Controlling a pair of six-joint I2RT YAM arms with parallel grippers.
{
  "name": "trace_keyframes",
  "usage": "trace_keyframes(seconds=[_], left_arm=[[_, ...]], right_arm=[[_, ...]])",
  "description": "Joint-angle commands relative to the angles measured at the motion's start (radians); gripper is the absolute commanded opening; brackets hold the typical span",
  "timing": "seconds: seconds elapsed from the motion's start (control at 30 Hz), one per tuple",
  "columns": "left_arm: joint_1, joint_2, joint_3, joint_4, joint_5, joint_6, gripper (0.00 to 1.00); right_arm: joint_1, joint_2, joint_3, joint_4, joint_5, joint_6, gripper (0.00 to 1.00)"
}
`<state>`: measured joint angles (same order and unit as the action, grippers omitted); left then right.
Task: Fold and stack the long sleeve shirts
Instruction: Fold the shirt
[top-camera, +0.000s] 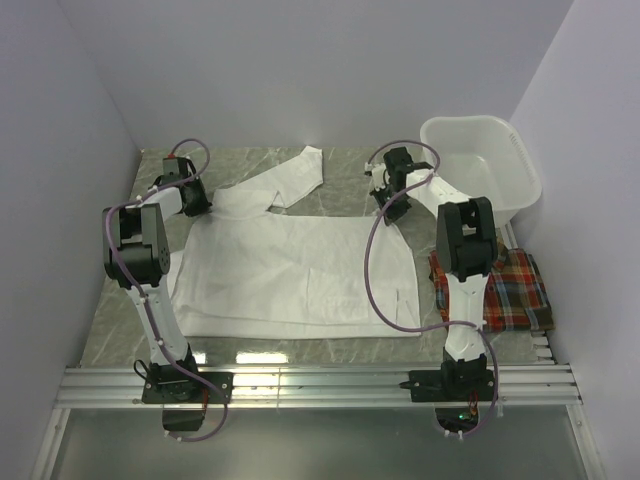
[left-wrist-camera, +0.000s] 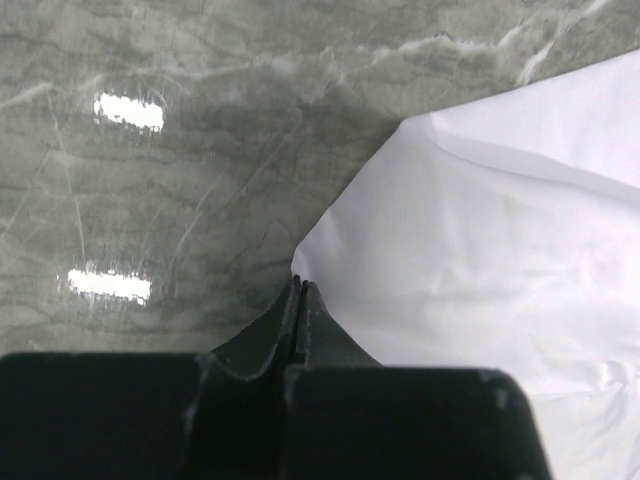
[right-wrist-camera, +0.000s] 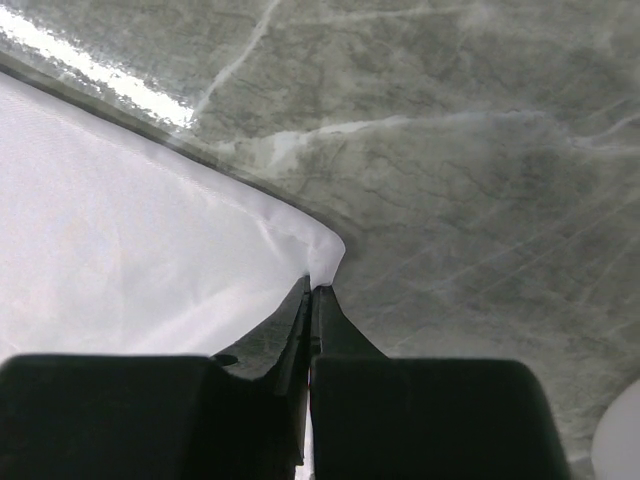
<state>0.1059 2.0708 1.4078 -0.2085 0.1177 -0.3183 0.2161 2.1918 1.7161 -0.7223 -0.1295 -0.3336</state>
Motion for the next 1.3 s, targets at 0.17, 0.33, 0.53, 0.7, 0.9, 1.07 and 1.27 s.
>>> trace_keyframes(seconds=[0.17,0.33,0.53,0.7,0.9,1.07,1.27], left_arm=[[-0.006,-0.162,-0.018,-0.028,-0.023,0.015,0.0],[-0.006,-0.25,-0.09,0.012,-0.033,0.008,0.01],[-0.008,-0.345,-0.179,0.049,-0.072,-0.01,0.01],[-0.009,-0.416,-0.263,0.083,-0.107,-0.045,0.0],[-0.014,-0.498,-0.351,0.081,-0.165,-0.079,0.01],[-0.014,-0.561,-0.423,0.077,-0.193,-0.119,0.01],[-0.023,-0.604,-0.481,0.046,-0.225,-0.16,0.0]], right_arm=[[0.002,-0.194,-0.059,0.125,0.07,0.056,0.0],[0.002,-0.259,-0.144,0.182,0.082,0.099,0.0],[0.002,-0.357,-0.301,0.287,0.111,0.171,0.0],[0.003,-0.42,-0.387,0.354,0.149,0.225,0.0],[0.023,-0.484,-0.492,0.4,0.175,0.283,0.0],[0.049,-0.518,-0.561,0.408,0.226,0.321,0.0],[0.062,-0.55,-0.63,0.4,0.31,0.399,0.0]])
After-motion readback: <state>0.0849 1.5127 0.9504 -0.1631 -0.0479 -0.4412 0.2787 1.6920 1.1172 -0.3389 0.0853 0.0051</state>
